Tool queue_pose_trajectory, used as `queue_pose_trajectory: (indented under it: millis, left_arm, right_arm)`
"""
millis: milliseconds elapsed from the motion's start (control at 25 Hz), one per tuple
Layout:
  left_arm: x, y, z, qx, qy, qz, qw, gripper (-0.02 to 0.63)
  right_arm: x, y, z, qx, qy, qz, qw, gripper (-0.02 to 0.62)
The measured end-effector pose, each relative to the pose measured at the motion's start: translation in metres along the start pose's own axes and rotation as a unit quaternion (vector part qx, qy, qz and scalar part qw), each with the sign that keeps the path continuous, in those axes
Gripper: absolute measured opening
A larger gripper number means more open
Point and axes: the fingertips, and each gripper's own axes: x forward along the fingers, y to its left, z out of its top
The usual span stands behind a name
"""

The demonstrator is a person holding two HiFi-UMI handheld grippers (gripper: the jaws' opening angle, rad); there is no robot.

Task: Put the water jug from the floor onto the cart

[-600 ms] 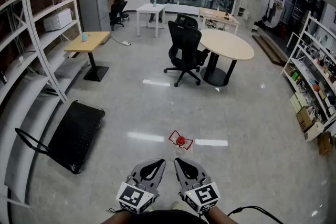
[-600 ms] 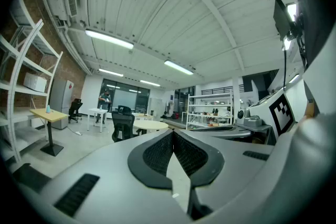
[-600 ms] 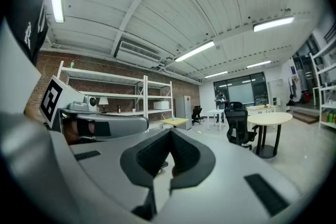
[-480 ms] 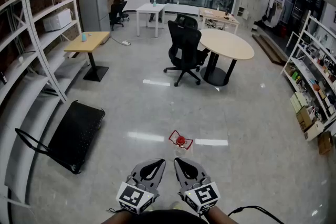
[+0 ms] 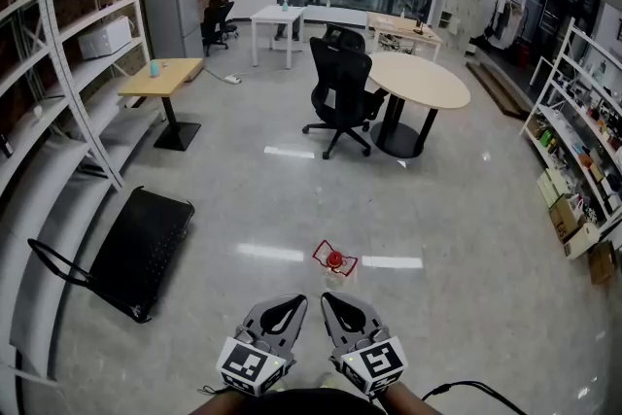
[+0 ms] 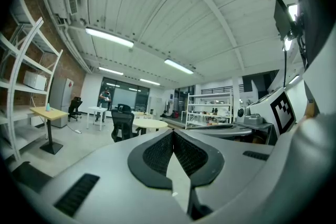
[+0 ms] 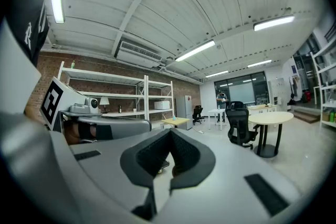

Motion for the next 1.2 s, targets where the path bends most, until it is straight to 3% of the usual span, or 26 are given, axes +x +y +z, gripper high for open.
queue_pose_trajectory:
  millis: [240,520,920,1200]
  left_arm:
    - [-0.005,0.002,-0.003,-0.002,-0.001,0.001,1.0000,0.003]
    - [-0.016,0.011,-0.012,-0.012,-0.005,-0.013,0.9998,0.003]
    - [-0.043,0.033,-0.014,-0.027,-0.028,-0.065,0.9971,0.005]
    - [-0.037,0.053,-0.014,-0.026,-0.022,-0.074,0.9967,0.003]
  right_arm:
    - [0.001,0.011,0.000,0.010,-0.014,0.020,1.000,0.002]
    - [0.008,0.018,-0.008,0.000,-0.029,0.009,1.000,0.003]
    - [0.029,0.002,-0.045,0.032,0.012,-0.078,0.996,0.021]
    - [0.053,-0.001,-0.048,0.037,0.015,-0.089,0.995,0.021]
